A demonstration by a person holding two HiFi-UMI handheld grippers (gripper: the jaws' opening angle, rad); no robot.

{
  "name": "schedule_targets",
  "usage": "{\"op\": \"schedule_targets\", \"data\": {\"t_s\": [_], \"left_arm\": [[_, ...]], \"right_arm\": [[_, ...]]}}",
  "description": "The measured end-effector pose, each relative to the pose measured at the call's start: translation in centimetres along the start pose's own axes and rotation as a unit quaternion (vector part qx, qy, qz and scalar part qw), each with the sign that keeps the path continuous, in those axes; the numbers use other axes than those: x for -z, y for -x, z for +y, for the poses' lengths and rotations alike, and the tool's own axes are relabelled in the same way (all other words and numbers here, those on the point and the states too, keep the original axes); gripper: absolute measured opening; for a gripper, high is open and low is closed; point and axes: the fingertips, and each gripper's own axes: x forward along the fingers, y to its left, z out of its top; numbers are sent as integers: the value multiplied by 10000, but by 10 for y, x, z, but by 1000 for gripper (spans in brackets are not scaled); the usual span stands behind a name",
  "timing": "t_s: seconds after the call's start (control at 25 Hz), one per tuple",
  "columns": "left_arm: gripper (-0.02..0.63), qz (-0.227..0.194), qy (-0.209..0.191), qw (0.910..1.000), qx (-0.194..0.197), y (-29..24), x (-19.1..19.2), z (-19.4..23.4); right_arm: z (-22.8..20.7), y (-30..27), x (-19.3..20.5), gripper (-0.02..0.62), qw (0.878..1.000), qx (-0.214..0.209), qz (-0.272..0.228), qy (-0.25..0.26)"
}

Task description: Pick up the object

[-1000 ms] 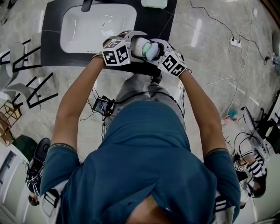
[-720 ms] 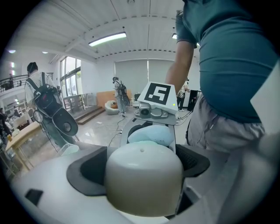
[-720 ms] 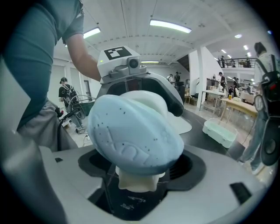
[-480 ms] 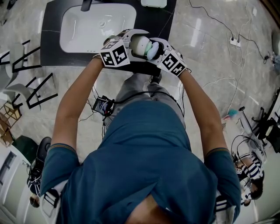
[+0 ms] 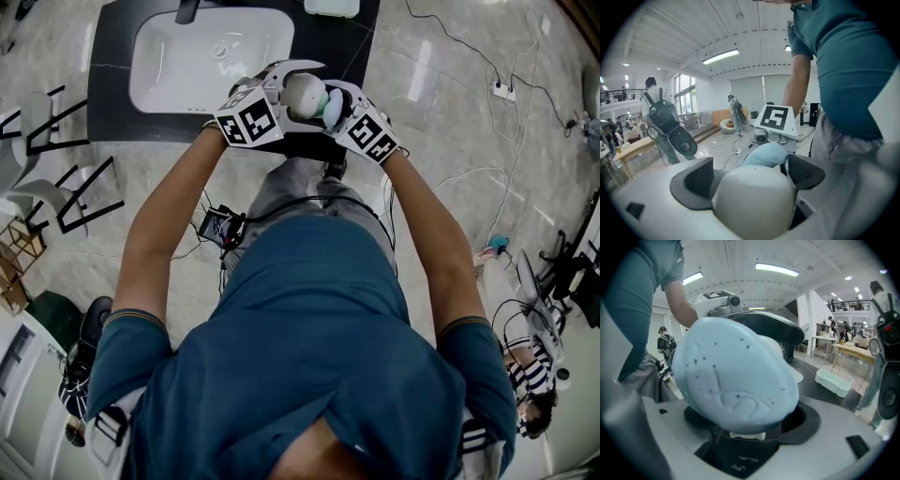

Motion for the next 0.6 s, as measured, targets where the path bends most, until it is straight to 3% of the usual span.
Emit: {"op": "schedule_targets", "data": {"t_s": [0.6], "left_arm": [[486,-167,181,9995,-179,7,-3,2]], "right_arm": [[1,0,2,376,9997,68,208,65]]}}
